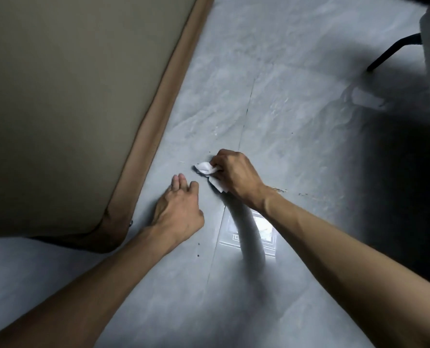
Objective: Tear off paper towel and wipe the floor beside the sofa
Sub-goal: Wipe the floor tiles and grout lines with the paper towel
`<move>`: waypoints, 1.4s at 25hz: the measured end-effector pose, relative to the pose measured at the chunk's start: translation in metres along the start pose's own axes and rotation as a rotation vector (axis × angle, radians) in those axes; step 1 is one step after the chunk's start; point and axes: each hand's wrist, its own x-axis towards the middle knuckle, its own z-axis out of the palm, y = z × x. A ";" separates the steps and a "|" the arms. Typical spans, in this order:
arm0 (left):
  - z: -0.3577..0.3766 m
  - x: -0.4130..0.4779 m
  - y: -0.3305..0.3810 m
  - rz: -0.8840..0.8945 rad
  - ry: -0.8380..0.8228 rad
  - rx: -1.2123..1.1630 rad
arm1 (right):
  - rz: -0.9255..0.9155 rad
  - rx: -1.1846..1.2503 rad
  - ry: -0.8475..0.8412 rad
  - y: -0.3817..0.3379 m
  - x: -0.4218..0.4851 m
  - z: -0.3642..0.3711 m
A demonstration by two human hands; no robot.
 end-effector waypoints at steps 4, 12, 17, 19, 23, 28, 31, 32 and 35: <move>0.010 0.001 -0.002 0.019 -0.010 0.017 | -0.097 -0.023 -0.025 0.017 -0.009 -0.001; 0.016 0.000 0.000 0.030 0.005 0.002 | -0.089 -0.027 -0.005 0.004 0.023 0.010; 0.019 -0.001 -0.005 0.041 0.026 -0.029 | -0.076 -0.082 -0.013 0.013 0.013 0.011; 0.019 0.000 -0.001 0.040 0.029 -0.023 | -0.050 -0.059 0.018 0.000 0.028 0.013; 0.021 -0.003 0.004 0.025 0.005 0.049 | 0.030 -0.001 0.062 -0.005 0.016 0.010; 0.009 -0.005 0.019 -0.061 -0.032 0.034 | 0.589 0.260 0.435 0.071 -0.094 -0.035; 0.002 -0.003 0.033 -0.088 0.004 0.021 | 0.796 0.635 0.584 0.106 -0.143 -0.056; 0.002 -0.003 0.036 -0.061 0.046 0.017 | 0.845 0.707 0.584 0.113 -0.148 -0.056; 0.006 -0.009 0.047 0.077 0.149 -0.020 | 0.910 0.811 0.546 0.117 -0.165 -0.052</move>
